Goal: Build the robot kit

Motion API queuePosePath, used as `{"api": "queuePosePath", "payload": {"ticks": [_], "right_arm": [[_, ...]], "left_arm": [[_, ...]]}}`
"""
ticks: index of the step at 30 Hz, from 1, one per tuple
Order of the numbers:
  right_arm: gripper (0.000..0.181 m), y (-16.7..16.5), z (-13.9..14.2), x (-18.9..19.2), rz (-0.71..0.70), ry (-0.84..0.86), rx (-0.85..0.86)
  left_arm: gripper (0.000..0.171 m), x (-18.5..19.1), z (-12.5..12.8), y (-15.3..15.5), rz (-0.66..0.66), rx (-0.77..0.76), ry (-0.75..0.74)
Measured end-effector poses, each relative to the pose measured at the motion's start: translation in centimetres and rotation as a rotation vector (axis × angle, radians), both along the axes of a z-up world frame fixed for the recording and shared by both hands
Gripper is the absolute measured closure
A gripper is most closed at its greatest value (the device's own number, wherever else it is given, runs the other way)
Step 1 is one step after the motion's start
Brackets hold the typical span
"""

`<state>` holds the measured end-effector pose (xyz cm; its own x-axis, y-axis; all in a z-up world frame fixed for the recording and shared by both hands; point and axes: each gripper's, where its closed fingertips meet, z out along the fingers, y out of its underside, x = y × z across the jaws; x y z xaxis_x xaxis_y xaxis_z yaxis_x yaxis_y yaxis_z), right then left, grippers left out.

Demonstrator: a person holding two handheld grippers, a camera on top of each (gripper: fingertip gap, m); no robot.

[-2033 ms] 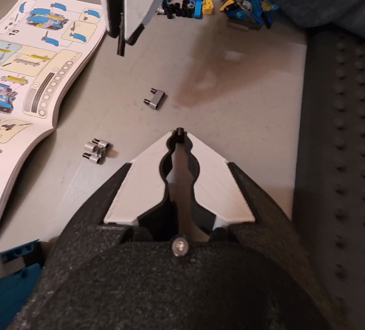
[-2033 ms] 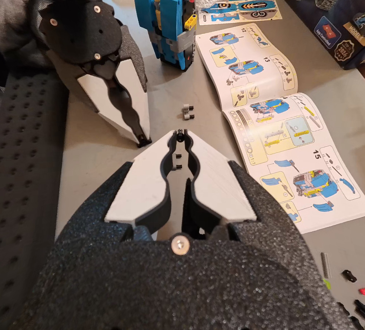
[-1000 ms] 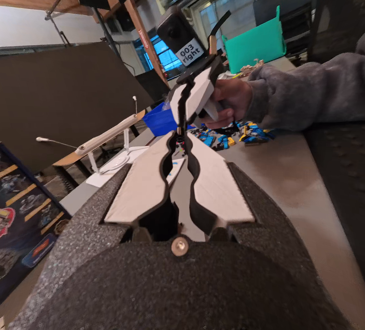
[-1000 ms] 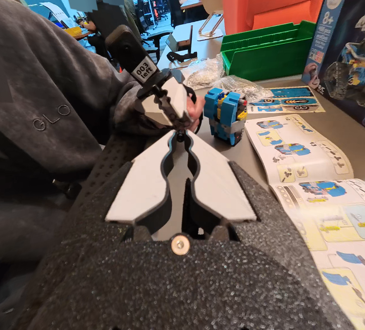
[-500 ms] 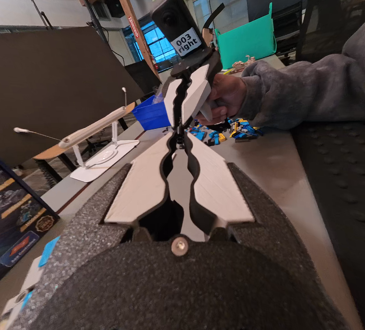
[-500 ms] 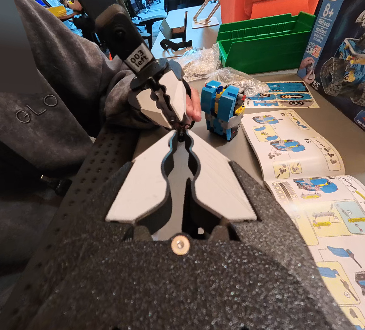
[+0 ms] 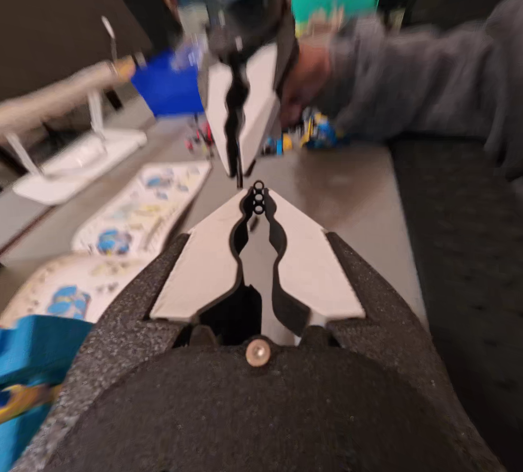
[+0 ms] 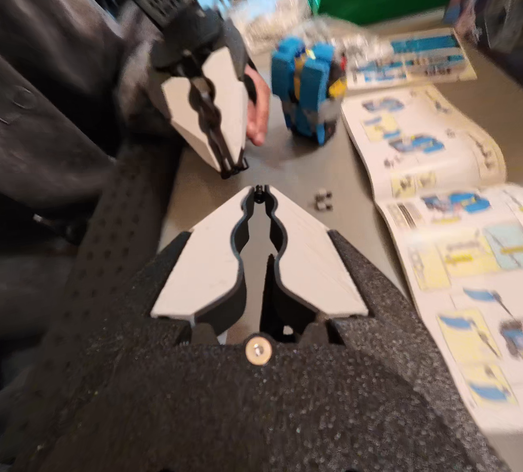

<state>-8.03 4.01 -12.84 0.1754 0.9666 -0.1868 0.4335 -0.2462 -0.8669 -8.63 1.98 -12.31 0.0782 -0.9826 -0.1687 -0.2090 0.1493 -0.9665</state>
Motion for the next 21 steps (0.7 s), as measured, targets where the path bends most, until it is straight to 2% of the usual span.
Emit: {"api": "queuePosePath", "payload": {"ticks": [2,3,4,7,13,17,21], "right_arm": [[0.175,-0.3,-2.9,1.6,0.007,-0.163,-0.051],[0.175,-0.4,-4.2,2.4,0.003,-0.254,-0.058],[0.175,-0.6,-5.3,3.2,0.006,-0.337,-0.048],[0.174,-1.4,-6.6,4.4,0.024,-0.484,-0.037],[0.174,-2.8,-8.6,7.8,-0.014,-0.850,-0.051],[0.174,-3.8,-8.5,8.6,-0.047,-0.964,-0.072],[0.174,-4.1,-9.1,8.7,-0.024,-1.008,-0.058]], "left_arm": [[0.165,0.3,-5.3,-0.2,0.010,-0.009,0.283],[0.165,0.0,-7.2,-0.1,0.032,0.017,0.394],[0.165,-0.1,-8.0,-0.1,0.041,0.055,0.449],[0.165,-0.4,-8.8,-1.2,0.032,0.059,0.536],[0.164,-1.2,-10.2,-1.9,0.023,-0.064,0.616],[0.164,-1.3,-10.6,-2.2,0.011,-0.097,0.626],[0.159,-1.8,-10.6,-2.2,0.019,-0.142,0.646]]}}
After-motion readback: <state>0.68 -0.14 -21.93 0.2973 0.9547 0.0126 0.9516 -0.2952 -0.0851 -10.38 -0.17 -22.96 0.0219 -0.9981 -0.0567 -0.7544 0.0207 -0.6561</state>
